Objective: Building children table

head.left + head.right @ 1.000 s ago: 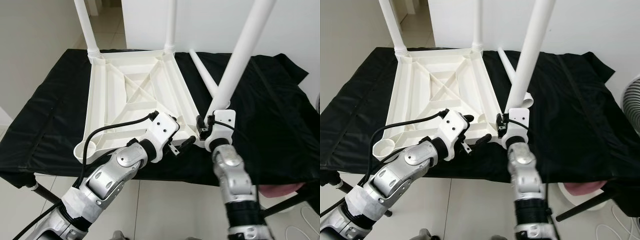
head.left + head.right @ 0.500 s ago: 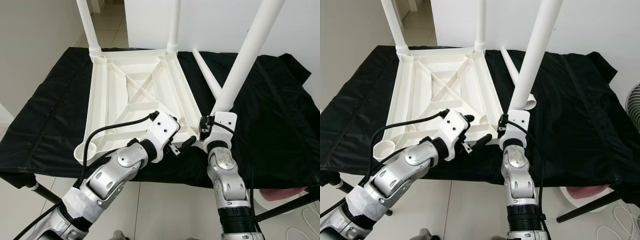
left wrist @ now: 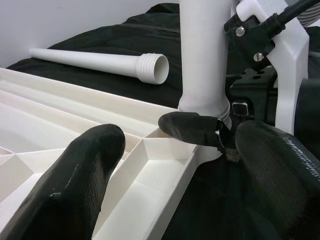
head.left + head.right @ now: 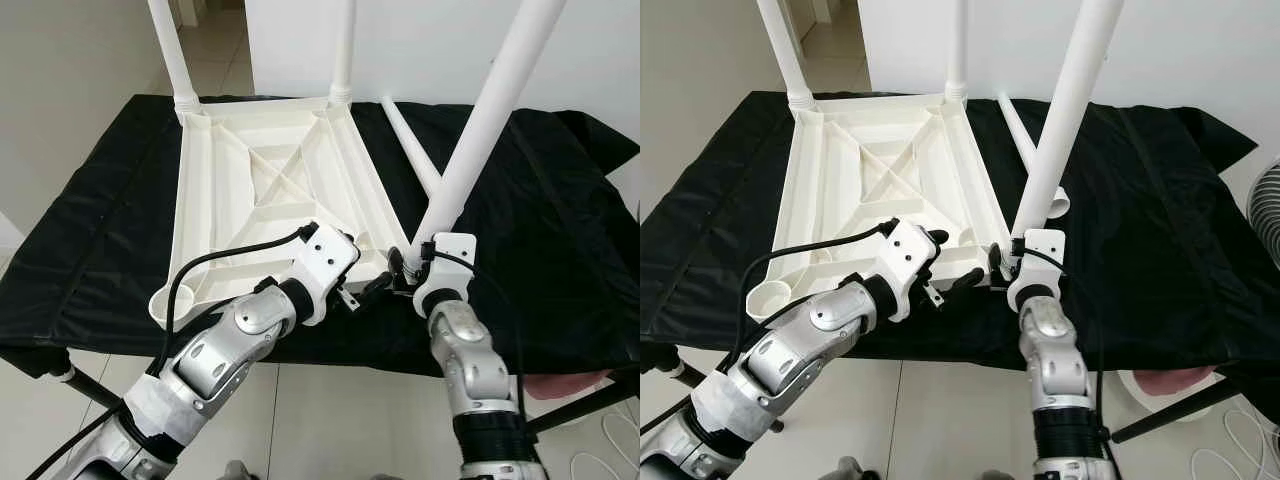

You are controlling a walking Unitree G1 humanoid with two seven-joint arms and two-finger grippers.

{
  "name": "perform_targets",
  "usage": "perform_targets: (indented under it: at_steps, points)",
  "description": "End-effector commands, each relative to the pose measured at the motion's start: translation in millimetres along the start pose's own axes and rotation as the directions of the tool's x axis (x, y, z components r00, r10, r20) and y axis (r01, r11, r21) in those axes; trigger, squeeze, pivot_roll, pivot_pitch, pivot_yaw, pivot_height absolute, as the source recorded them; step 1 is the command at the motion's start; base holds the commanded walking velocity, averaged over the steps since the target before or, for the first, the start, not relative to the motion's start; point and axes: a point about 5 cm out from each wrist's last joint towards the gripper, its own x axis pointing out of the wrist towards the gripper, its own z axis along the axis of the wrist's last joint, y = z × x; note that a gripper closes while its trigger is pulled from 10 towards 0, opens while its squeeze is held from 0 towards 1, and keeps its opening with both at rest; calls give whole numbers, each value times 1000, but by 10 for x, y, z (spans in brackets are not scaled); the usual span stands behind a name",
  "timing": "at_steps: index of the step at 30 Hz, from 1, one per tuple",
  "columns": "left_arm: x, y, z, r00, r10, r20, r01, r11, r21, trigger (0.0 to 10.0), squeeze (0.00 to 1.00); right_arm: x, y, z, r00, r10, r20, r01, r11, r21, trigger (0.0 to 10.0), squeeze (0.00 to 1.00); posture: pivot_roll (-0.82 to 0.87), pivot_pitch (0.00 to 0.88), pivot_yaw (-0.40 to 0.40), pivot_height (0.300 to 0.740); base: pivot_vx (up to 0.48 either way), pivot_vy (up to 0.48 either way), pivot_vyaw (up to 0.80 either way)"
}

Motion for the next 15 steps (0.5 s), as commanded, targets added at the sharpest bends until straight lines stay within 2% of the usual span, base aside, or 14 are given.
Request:
perform_targets:
  at_steps: [1,2,5,7,10,15]
  points:
    - [-9,-95,-32,983,-185,-14,185,983,4,10000,0,21,9,2,999,40,4,-40,999,7,10000,984,-109,14,15,740,0,0,0]
    - [-9,-93,-31,983,-186,-14,186,983,5,10000,0,36,-47,1,997,80,1,-80,997,-7,10000,0,-109,14,15,740,0,0,0]
    - [-8,-88,-31,982,-186,-14,186,982,7,10000,0,61,-127,19,992,124,-2,-124,991,-41,10000,0,-112,11,20,740,0,0,0]
    - [-5,-85,-27,982,-189,-14,189,982,9,10000,0,97,-214,73,978,208,11,-205,973,-106,10000,0,-112,11,20,740,0,0,0]
    - [-5,-86,-26,982,-189,-14,189,982,10,10000,0,100,-225,88,974,227,16,-223,968,-118,10000,0,-112,11,20,740,0,0,0]
    - [4,-82,-22,981,-192,-14,192,981,15,10000,0,149,-242,145,932,360,25,-351,920,-176,10000,0,-117,8,23,740,0,0,0]
